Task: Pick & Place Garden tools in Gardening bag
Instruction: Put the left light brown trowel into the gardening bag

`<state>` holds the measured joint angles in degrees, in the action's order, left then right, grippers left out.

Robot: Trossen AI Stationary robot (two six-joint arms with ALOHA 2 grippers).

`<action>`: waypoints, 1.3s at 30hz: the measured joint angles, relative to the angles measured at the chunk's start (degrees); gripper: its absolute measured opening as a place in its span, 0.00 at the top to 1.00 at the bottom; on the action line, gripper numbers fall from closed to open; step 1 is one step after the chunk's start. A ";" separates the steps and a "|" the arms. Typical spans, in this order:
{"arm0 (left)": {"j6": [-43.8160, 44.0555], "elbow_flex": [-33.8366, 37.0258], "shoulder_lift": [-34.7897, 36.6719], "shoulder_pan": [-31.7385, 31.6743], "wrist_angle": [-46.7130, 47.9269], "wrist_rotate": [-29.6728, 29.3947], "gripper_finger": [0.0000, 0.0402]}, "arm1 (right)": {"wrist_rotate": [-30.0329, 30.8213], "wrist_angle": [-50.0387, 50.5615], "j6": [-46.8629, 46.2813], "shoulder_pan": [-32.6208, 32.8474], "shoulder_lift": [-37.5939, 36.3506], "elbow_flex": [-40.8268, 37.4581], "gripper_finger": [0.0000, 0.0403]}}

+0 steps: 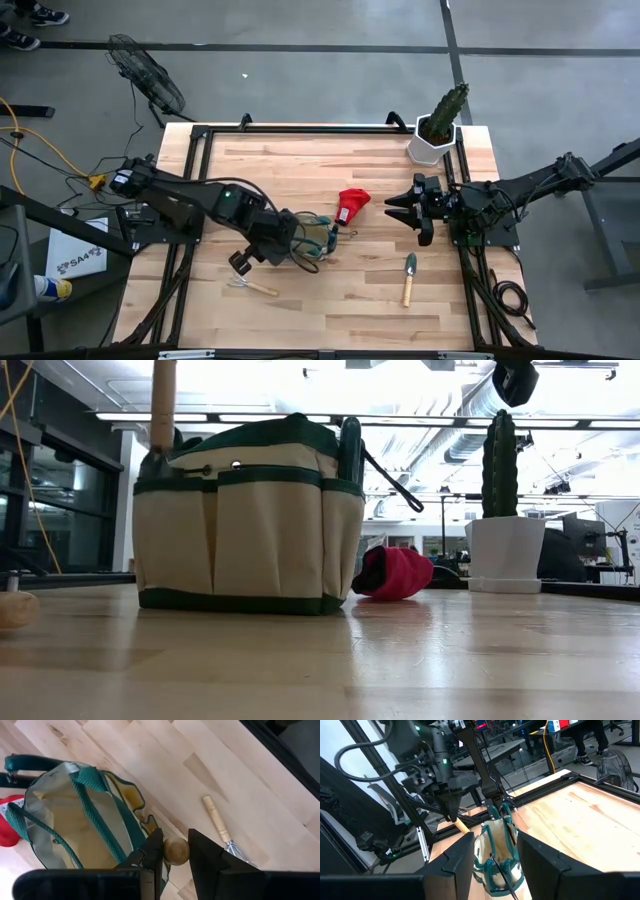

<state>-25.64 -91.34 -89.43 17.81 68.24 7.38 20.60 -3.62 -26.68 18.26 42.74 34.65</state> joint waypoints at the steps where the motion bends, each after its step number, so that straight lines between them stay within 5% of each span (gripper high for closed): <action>1: -0.02 0.33 0.00 -0.18 -0.28 0.00 0.84 | 0.00 0.00 -0.01 0.00 0.02 0.00 0.65; 39: -5.42 12.34 2.91 -8.03 -11.36 2.94 0.84 | 0.00 -0.04 0.00 0.00 0.01 0.02 0.65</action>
<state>-31.06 -78.99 -86.52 9.78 56.88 10.32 20.60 -3.66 -26.68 18.26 42.75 34.68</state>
